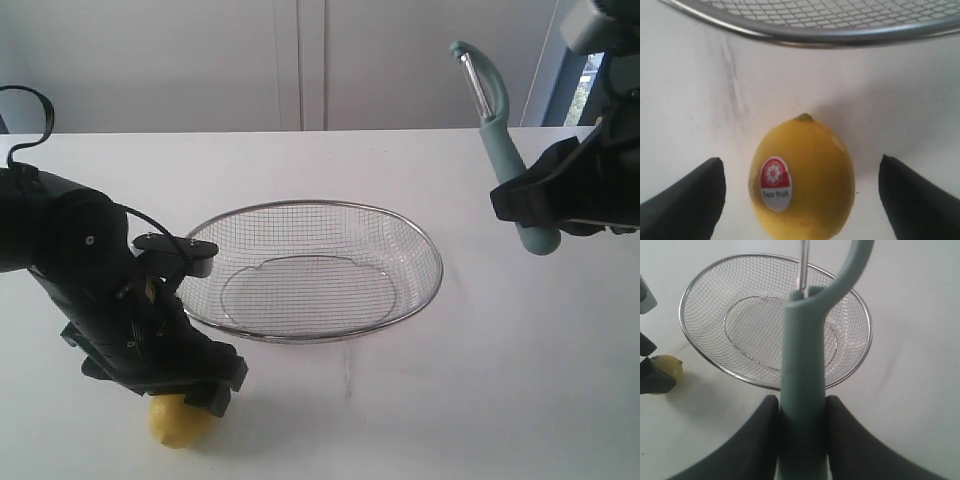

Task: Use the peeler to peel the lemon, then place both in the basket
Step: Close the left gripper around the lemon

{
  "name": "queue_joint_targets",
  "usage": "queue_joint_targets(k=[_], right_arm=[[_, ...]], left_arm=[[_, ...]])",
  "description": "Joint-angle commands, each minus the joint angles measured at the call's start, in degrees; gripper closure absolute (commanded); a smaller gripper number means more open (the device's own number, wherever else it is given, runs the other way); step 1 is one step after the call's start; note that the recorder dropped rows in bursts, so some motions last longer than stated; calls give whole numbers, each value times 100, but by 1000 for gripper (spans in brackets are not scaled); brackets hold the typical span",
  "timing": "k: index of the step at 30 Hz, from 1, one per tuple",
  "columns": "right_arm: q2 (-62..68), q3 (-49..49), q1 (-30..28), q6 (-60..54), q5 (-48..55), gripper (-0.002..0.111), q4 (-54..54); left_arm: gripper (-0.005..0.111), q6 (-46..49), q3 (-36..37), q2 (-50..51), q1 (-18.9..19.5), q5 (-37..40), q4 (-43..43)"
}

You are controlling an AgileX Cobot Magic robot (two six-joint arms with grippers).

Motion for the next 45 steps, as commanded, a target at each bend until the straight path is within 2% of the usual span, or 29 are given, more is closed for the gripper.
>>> queue_joint_targets(k=[1,24,27,45], right_arm=[[1,16,-10,7,-22,107,34],[1,16,-10,7,-22,107,34],[1,16,-10,7,-33,107,34],[1,16,-10,7,-33,107,34]], left_arm=[[22,-65,-15,127,-27,59,2],[22,-65,-15,548,-27,-130,-23],[25,-65,-15,548,-27,-168,-23],[28,-2,-15,548,-27,27,-23]])
